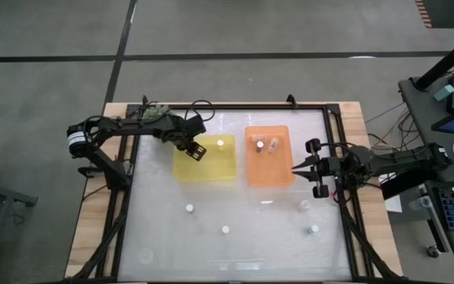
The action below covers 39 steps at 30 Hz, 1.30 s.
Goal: Pick and place medicine bottles into bin by pill shape (circle, oval)
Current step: Put the left green pill bottle into the yellow bin, then put the green pill bottle into the yellow bin
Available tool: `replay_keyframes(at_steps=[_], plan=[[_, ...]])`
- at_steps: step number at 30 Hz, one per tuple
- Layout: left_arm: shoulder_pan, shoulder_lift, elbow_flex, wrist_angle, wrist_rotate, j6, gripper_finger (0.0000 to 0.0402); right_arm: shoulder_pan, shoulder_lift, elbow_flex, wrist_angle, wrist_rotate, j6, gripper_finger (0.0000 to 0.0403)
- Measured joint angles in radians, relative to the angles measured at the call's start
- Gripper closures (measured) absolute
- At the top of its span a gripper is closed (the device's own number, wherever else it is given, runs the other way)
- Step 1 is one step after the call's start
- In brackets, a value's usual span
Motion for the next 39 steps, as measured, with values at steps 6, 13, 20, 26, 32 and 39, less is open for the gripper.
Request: replay_keyframes(at_steps=[6, 13, 20, 26, 32, 39], plan=[[0.0, -0.017, 0.0, -0.005, 0.0, 0.004, 0.0251, 0.0, 0.0, 0.0, 0.0, 0.0, 0.0, 0.036], [0.0, -0.064, 0.024, -0.065, -0.001, 0.004, 0.0251, 0.0, 0.0, 0.0, 0.0, 0.0, 0.0, 0.036], [-0.011, -0.157, 0.024, -0.077, -0.004, 0.002, 0.025, 0.0, 0.0, 0.0, 0.0, 0.0, 0.002, 0.036], [-0.08, -0.258, 0.016, -0.018, -0.014, 0.004, 0.0251, 0.0, 0.0, 0.0, -0.001, 0.0, 0.01, 0.036], [-0.244, -0.316, -0.011, 0.162, -0.067, 0.068, 0.0252, 0.0, 0.002, 0.0, 0.0, 0.0, 0.025, 0.036], [-0.461, -0.312, -0.016, 0.362, -0.09, 0.176, 0.0252, 0.0, 0.002, 0.0, -0.008, 0.001, 0.113, 0.036]])
